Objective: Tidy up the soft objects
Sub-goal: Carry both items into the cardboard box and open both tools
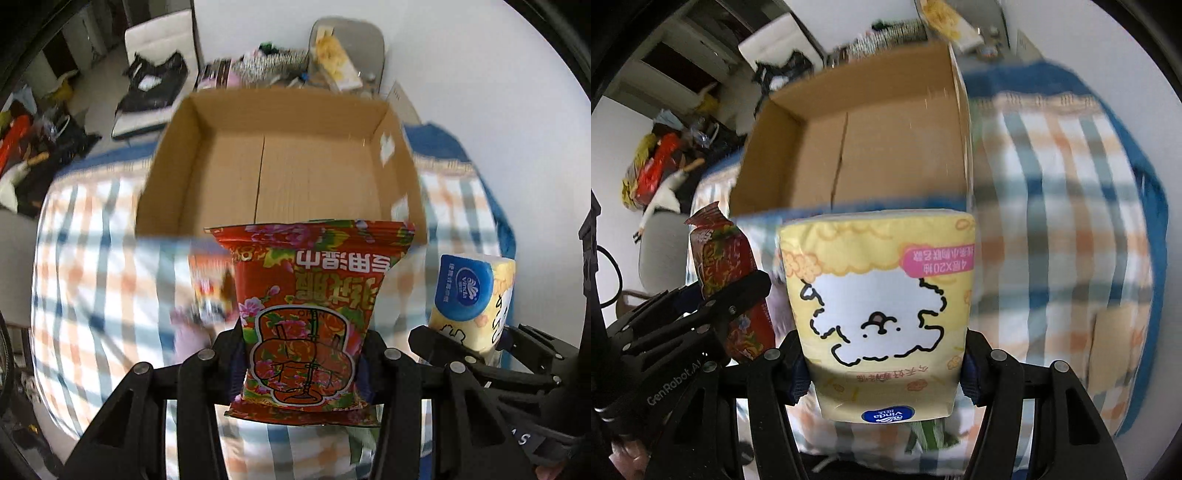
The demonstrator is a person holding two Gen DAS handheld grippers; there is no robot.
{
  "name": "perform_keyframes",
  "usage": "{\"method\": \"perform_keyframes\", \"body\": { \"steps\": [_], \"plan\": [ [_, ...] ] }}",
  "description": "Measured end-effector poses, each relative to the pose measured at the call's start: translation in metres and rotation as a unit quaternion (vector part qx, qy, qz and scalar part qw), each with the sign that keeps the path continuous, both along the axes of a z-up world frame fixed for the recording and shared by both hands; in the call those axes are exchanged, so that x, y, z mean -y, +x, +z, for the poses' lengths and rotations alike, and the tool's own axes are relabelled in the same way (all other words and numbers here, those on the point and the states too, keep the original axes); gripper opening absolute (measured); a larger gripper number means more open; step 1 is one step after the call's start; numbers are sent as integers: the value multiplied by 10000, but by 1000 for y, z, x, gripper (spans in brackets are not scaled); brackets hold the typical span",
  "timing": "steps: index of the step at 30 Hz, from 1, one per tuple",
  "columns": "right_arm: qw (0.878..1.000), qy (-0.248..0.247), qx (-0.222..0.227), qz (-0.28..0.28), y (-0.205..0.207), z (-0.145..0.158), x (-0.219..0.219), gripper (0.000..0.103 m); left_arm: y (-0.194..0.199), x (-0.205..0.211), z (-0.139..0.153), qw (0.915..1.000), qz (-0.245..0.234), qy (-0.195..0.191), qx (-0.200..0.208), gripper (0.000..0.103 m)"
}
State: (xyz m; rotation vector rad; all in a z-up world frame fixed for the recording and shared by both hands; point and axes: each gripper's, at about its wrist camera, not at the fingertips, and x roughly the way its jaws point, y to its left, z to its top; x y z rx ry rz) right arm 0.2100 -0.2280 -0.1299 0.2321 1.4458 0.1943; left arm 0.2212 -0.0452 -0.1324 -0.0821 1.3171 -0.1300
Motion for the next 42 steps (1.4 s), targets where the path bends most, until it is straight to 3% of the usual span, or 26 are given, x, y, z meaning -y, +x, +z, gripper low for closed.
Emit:
{"method": "perform_keyframes", "body": {
  "steps": [4, 8, 18, 24, 35, 40, 42],
  "plan": [
    [9996, -114, 225, -118, 49, 10, -13, 65, 54, -10, 1, 9998, 18, -178, 58, 43],
    [9994, -216, 196, -202, 97, 2, -25, 65, 114, -19, -12, 9989, 71, -451, -142, 43],
    [9967, -728, -352, -43, 207, -84, -40, 65, 231, -24, -97, 9837, 180, -1222, -1309, 44],
    [9938, -943, -583, 92, 238, -120, -46, 65, 256, -23, -136, 9744, 124, -1410, -1744, 44],
    [9897, -1233, -713, 113, 268, -152, -49, 66, 275, -15, -162, 9741, 8, -1120, -1965, 45],
    [9878, -1373, -716, 170, 272, -154, -51, 67, 278, -17, -166, 9754, -38, -1011, -1960, 54],
    [9874, -1396, -725, 158, 272, -154, -51, 67, 280, -17, -163, 9772, -10, -991, -1880, 69]
  ]
}}
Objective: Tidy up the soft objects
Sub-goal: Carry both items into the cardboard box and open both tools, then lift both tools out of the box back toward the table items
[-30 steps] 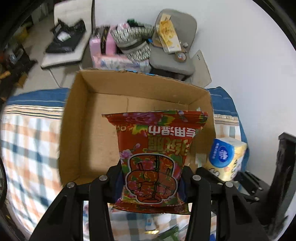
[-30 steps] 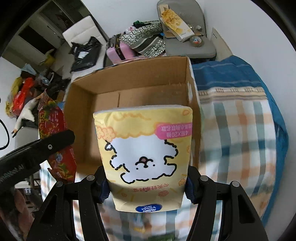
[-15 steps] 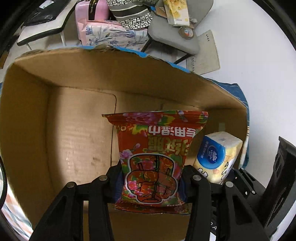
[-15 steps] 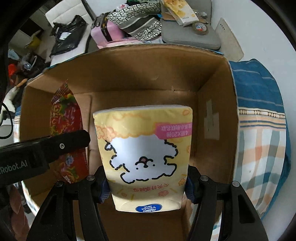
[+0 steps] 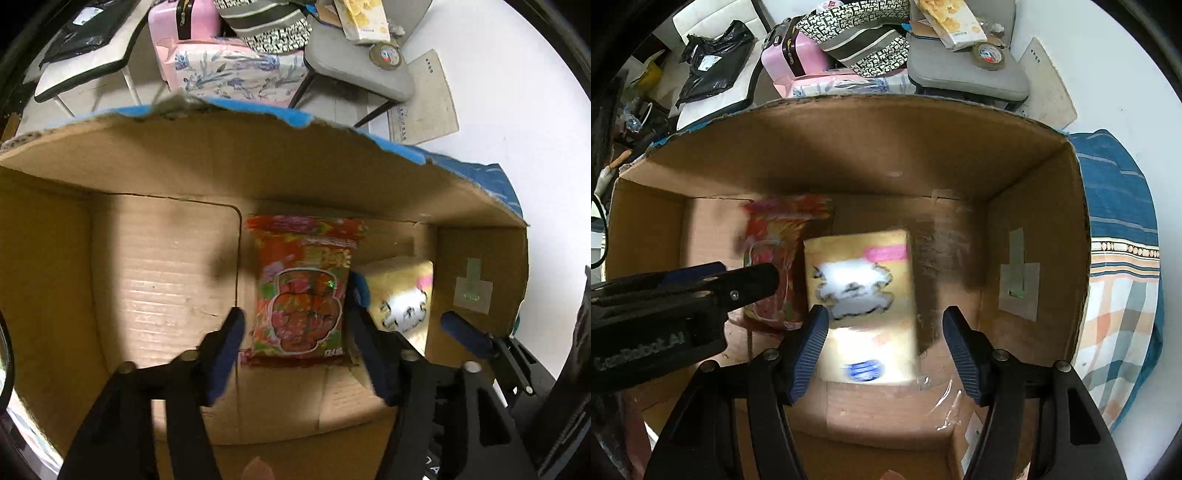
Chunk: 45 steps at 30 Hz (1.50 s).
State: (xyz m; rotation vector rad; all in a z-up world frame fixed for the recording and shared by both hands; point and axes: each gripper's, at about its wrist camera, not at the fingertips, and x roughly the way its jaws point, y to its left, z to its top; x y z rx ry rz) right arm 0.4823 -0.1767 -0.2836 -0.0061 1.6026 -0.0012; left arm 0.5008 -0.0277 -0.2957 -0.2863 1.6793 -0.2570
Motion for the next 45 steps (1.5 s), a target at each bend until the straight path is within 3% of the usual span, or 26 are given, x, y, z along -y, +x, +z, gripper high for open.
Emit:
{"method": "perform_keyframes", "body": {
  "steps": [4, 7, 10, 11, 21, 35, 41, 45],
  "plan": [
    [10000, -84, 24, -20, -8, 4, -1, 69, -5, -7, 10, 9996, -45, 188, 221, 85],
    [9999, -120, 102, -33, -17, 9, -5, 93, -16, -17, 17, 9987, -8, 329, 392, 95],
    [9997, -44, 171, -149, -31, 16, -6, 97, -31, -25, 27, 9963, 10, 552, 661, 96],
    [9995, 6, 226, -213, -36, 19, -6, 103, -37, -27, 31, 9950, -12, 651, 761, 96],
    [9954, -90, 902, -309, -94, 61, -21, 103, -97, -36, 90, 9763, -7, 1202, 1797, 96],
    [9758, -192, 2147, -360, -169, 186, -18, 103, -180, -38, 199, 9478, 293, 1264, 2911, 96],
    [9718, -9, 2323, -408, -199, 217, -11, 103, -207, -41, 223, 9436, 349, 1182, 3072, 96],
    [9757, 176, 2145, -404, -216, 211, -8, 103, -223, -50, 216, 9498, 432, 1132, 2886, 96]
  ]
}}
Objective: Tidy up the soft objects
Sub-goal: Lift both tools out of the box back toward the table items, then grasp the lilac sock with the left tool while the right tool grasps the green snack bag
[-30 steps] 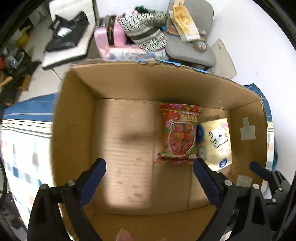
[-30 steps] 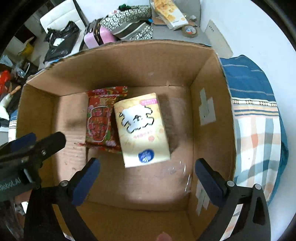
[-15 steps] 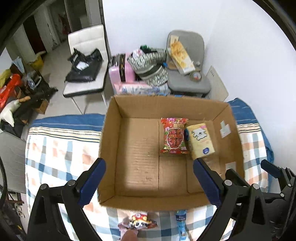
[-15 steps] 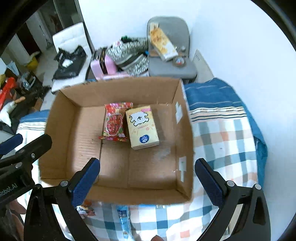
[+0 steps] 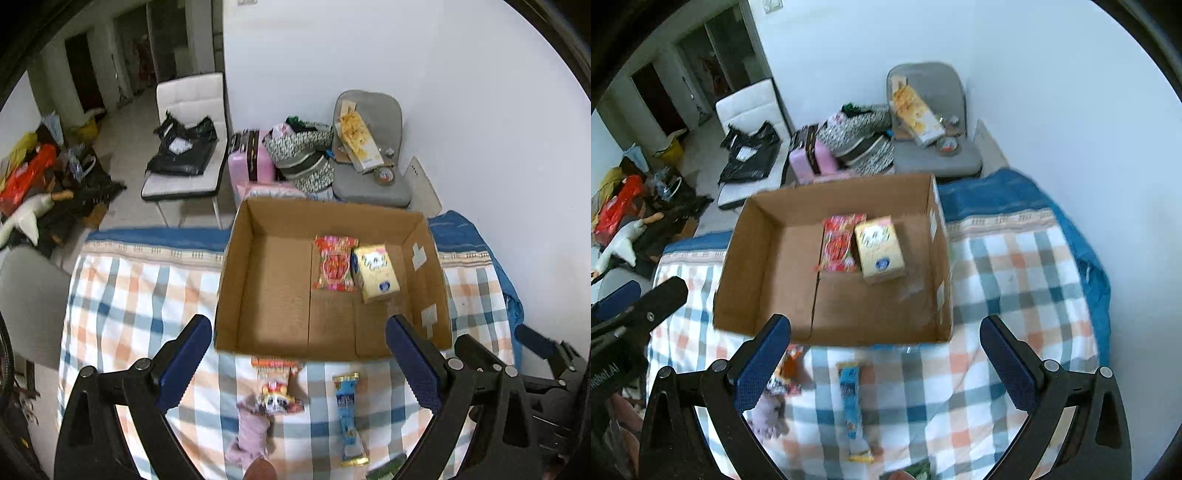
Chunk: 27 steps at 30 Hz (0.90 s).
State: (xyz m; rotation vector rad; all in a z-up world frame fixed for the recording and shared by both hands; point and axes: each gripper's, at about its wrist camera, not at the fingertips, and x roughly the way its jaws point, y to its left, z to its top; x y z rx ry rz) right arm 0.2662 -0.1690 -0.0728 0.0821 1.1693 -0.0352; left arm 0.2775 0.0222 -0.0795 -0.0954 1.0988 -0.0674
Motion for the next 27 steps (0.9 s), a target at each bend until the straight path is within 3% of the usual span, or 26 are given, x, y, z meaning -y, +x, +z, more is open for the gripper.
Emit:
{"method": "perform_keyframes", "body": {
  "steps": [5, 11, 17, 23, 24, 25, 26, 27],
  "plan": [
    [9984, 40, -539, 178, -22, -40, -5, 103, -22, -16, -40, 9983, 122, 179, -539, 96],
    [9901, -28, -1389, 188, -73, -106, 3, 103, -72, -34, -106, 9879, 300, 199, -1508, 96],
    [9674, -128, -2524, 139, -148, -182, 21, 103, -126, -19, -162, 9729, 163, 292, -2287, 96],
    [9355, -30, -3530, 155, -202, -256, 29, 102, -157, -6, -203, 9595, -8, 255, -2807, 96],
    [9312, 49, -3643, 122, -206, -265, 30, 100, -159, -6, -205, 9585, -8, 261, -2838, 96],
    [9271, 116, -3745, 89, -210, -271, 31, 89, -159, -7, -207, 9581, -4, 253, -2853, 96],
    [9254, 158, -3786, 64, -211, -275, 32, 65, -159, -8, -207, 9586, 11, 248, -2838, 96],
    [9232, 153, -3840, 26, -212, -277, 34, 55, -158, -10, -206, 9599, 44, 264, -2790, 96]
  ]
}}
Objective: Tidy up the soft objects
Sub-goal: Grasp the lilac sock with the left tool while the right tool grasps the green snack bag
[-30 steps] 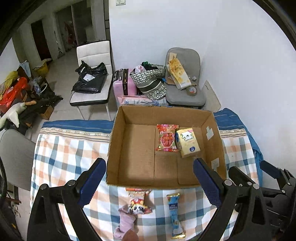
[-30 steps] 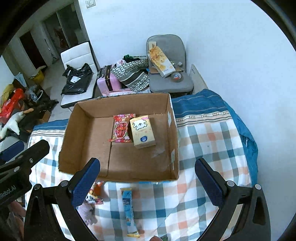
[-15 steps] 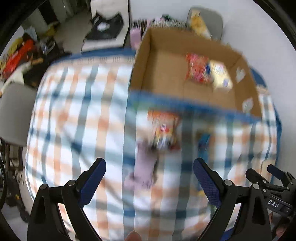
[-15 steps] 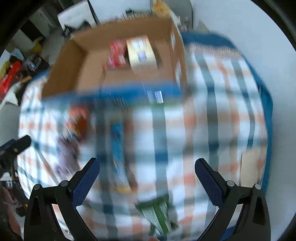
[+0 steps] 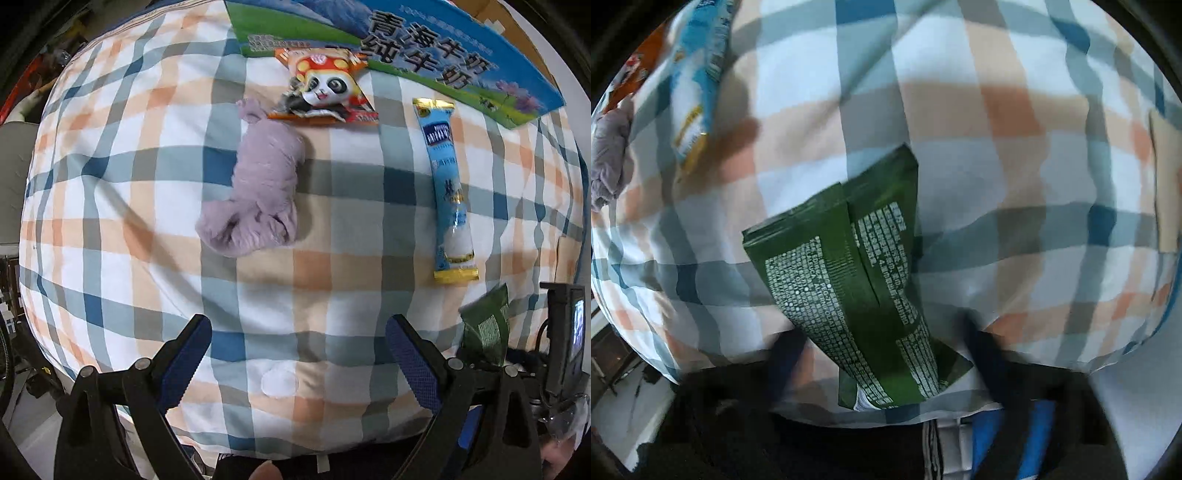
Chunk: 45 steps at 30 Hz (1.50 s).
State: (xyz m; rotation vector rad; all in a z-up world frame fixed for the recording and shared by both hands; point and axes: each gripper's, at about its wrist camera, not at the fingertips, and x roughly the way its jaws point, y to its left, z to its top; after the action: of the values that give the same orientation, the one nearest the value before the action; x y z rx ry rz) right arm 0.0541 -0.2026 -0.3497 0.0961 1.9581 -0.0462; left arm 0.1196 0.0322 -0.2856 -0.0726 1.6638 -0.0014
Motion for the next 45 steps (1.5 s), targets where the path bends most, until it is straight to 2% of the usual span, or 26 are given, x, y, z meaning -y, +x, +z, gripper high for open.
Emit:
{"method": "perform_keyframes", "body": {
  "steps": [2, 4, 10, 13, 17, 19, 21, 23, 25, 27, 29, 31, 36, 37, 38, 40, 45],
  "plan": [
    [10000, 40, 58, -64, 2, 4, 1, 43, 5, -6, 2, 9999, 59, 31, 88, 96],
    [9997, 14, 242, -36, 8, 17, 1, 40, 11, -13, 4, 9997, 144, 24, 170, 96],
    [9973, -33, 736, 26, 36, 49, 2, 38, 40, -31, 0, 9993, 195, 44, 320, 96],
    [9967, -121, 802, -32, 53, 45, 6, 38, 57, -36, -8, 9996, 177, 18, 220, 96],
    [9972, -168, 718, -92, 66, 33, 6, 38, 74, -48, -36, 9997, 191, 88, -90, 96],
    [9978, -202, 637, -49, 73, 27, 6, 38, 77, -50, -50, 9995, 193, 71, -244, 93],
    [9980, -233, 589, -14, 74, 24, 5, 40, 80, -50, -62, 9991, 153, 59, -394, 82],
    [9981, -263, 560, -5, 75, 23, 4, 41, 80, -53, -67, 9992, 152, 69, -372, 79],
    [9982, -248, 535, -54, 75, 23, 7, 42, 79, -55, -64, 9995, 132, 52, -299, 67],
    [9984, -134, 514, -202, 76, 23, 11, 46, 79, -49, -60, 9996, 89, 8, -264, 44],
    [9982, 6, 463, -379, 77, 22, 17, 54, 77, -49, -53, 9997, 78, -13, -241, 35],
    [9976, 87, 454, -512, 73, 25, 22, 59, 68, -49, -47, 9996, 136, -53, -247, 34],
    [9974, 56, 459, -546, 54, 27, 43, 58, 42, -44, -47, 9995, 123, -87, -291, 33],
    [9973, 41, 478, -554, 56, 29, 50, 55, 39, -45, -50, 9994, 139, -58, -296, 33],
    [9971, 23, 514, -559, 55, 31, 51, 46, 38, -46, -52, 9995, 164, -30, -279, 33],
    [9972, -36, 541, -520, 56, 31, 54, 44, 38, -48, -53, 9995, 214, -1, -242, 33],
    [9966, 14, 665, -476, 49, 53, 55, 37, 37, -36, -29, 9998, 204, -46, -26, 32]
  ]
}}
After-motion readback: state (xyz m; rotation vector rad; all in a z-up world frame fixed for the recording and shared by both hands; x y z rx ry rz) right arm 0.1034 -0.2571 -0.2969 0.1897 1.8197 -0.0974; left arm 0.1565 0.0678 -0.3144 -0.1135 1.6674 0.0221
